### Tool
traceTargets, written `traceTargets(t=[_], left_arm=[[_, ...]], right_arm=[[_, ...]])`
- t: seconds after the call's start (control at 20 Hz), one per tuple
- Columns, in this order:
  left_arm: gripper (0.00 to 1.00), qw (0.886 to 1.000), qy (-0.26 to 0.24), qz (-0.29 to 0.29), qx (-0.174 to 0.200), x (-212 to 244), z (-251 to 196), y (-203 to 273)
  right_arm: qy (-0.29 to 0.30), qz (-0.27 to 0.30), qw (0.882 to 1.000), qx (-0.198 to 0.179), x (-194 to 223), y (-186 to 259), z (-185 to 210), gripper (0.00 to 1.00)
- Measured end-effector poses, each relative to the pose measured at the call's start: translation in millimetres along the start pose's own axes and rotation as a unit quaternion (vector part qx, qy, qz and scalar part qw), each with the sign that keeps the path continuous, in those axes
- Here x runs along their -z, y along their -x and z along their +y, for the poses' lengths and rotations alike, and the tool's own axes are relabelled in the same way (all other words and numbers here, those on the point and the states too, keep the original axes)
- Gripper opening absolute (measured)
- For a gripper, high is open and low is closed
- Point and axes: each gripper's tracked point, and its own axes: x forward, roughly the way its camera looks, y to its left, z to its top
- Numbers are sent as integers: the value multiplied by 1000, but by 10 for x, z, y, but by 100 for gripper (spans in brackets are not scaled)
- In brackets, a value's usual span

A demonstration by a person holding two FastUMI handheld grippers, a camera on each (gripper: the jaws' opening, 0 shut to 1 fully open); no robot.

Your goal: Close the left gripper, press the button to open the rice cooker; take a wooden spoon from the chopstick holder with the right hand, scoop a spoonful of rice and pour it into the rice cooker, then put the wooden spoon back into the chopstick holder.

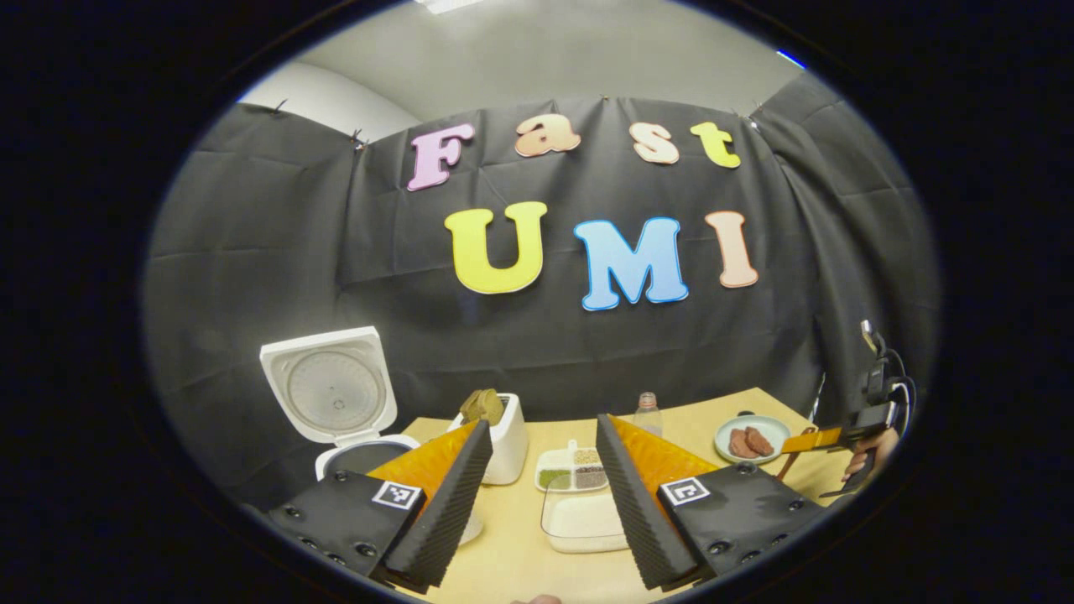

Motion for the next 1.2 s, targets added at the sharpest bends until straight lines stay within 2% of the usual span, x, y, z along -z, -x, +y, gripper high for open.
traceTargets(t=[0.1,0.15,0.2,0.3,0.55,0.7,0.85,0.9,0.95,1.2], left_arm=[[88,1000,3,-1,3,35,26,34],[87,1000,9,-4,7,37,42,49],[90,1000,15,-5,14,44,45,49],[87,999,20,-2,25,114,103,43],[87,999,14,-9,43,164,468,40],[87,999,14,-7,49,249,774,7],[87,998,26,-4,53,331,1097,-3],[87,998,31,-6,57,341,1176,9],[94,998,32,-7,56,354,1279,14],[88,998,16,4,59,490,1609,-7]], right_arm=[[3,-14,1000,4,-106,93,94,9],[3,-22,1000,4,-181,169,162,9],[7,-34,999,4,-274,253,239,9],[20,-58,998,6,-438,415,409,8],[53,-112,992,-31,-685,673,1273,8],[70,-116,989,-54,-599,533,1782,9],[84,-108,989,-61,-404,274,2116,9],[86,-104,989,-60,-330,167,2190,9],[89,-99,989,-58,-245,63,2240,9],[127,-71,989,-33,153,-531,2287,8]])
